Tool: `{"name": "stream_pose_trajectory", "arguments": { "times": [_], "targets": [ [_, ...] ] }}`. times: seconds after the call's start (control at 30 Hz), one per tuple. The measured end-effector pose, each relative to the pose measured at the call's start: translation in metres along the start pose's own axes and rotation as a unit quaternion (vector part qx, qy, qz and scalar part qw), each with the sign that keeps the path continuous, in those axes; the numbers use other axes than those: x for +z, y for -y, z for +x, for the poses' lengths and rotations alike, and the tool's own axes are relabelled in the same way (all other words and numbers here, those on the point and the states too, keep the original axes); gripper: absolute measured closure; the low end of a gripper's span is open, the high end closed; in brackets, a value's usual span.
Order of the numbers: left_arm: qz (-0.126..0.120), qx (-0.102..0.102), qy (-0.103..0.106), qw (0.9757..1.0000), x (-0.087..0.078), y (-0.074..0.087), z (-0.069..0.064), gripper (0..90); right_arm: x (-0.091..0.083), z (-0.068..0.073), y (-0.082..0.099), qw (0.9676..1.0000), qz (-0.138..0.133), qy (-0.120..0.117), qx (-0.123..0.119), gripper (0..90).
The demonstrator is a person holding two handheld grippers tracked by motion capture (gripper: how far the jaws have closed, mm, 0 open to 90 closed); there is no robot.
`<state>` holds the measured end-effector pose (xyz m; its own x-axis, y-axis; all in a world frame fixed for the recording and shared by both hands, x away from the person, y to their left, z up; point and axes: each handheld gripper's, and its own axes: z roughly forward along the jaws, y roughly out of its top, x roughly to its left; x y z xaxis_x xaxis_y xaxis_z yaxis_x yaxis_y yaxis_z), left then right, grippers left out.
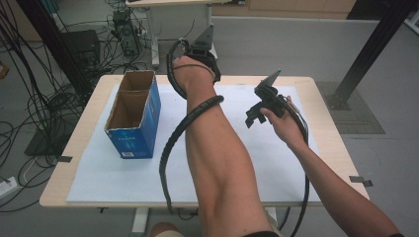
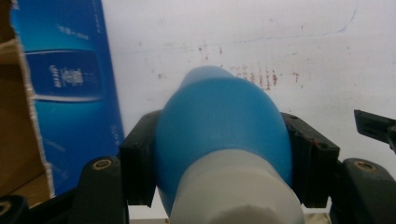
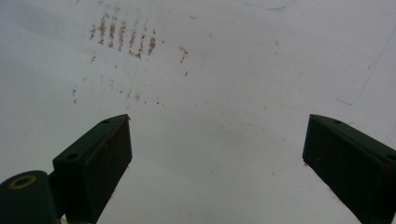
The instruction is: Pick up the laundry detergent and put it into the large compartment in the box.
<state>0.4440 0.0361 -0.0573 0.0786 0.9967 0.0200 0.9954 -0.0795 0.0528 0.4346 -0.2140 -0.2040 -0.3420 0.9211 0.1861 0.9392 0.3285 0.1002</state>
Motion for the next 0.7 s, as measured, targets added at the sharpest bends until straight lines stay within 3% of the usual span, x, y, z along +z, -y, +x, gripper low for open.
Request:
{"name": "stream_pose_trajectory", "arguments": {
  "times": [0.3, 0.5, 0.7],
  "targets": [
    [-0.010, 0.009, -0.004, 0.9999, -0.050, 0.009, 0.025, 37.5, -0.007, 0.003, 0.003, 1.0000, -0.005, 0.005, 0.003, 7.9],
    [-0.017, 0.003, 0.010, 0.9998, -0.077, 0.016, 0.057, 37.4, -0.009, 0.003, 0.003, 0.9999, -0.006, 0.008, 0.009, 7.9],
    [-0.020, 0.000, 0.008, 0.9998, -0.099, 0.018, 0.087, 37.5, -0.012, 0.003, 0.002, 0.9999, -0.006, 0.013, 0.010, 7.9]
  ]
}}
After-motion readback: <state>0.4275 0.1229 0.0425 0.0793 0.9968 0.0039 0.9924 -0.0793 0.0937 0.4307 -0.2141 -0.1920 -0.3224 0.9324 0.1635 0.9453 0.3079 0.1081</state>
